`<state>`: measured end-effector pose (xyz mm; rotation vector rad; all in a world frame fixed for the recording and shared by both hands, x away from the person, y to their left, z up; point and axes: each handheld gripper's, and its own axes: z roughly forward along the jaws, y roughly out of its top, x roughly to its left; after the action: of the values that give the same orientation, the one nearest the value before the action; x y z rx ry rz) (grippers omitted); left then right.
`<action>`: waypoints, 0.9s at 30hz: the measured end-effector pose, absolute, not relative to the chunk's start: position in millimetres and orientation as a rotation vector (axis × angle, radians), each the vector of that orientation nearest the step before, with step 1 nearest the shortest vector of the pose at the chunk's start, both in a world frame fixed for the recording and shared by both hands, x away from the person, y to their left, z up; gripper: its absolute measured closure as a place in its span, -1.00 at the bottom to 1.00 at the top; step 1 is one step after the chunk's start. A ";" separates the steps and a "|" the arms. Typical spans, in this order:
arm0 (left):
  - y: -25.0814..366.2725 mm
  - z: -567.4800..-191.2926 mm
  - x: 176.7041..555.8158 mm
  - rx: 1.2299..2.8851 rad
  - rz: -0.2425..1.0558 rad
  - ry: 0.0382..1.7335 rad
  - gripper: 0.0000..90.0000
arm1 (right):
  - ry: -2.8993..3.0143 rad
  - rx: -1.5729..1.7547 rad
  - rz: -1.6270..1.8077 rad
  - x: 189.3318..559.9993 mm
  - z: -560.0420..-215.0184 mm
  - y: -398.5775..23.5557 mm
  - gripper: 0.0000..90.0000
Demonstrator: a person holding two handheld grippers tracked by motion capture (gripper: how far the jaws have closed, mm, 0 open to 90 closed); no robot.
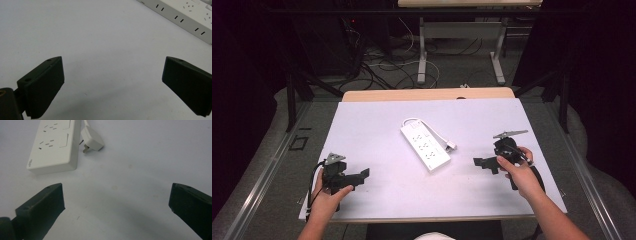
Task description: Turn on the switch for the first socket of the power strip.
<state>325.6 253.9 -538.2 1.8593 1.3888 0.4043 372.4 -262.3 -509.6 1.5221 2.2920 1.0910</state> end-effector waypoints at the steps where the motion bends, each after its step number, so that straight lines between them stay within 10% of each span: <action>1: 253.9 -538.2 325.6 1.859 0.405 1.388 -0.93 | 2.280 1.530 1.094 371.3 -510.3 -265.5 -1.00; 27: 253.2 -539.5 325.6 1.856 0.413 1.374 -0.99 | 2.105 1.608 1.085 350.6 -540.5 -312.4 -1.00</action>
<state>325.6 253.2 -539.5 1.8563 1.3740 0.4130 350.6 -312.4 -540.5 1.6079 2.1047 1.0847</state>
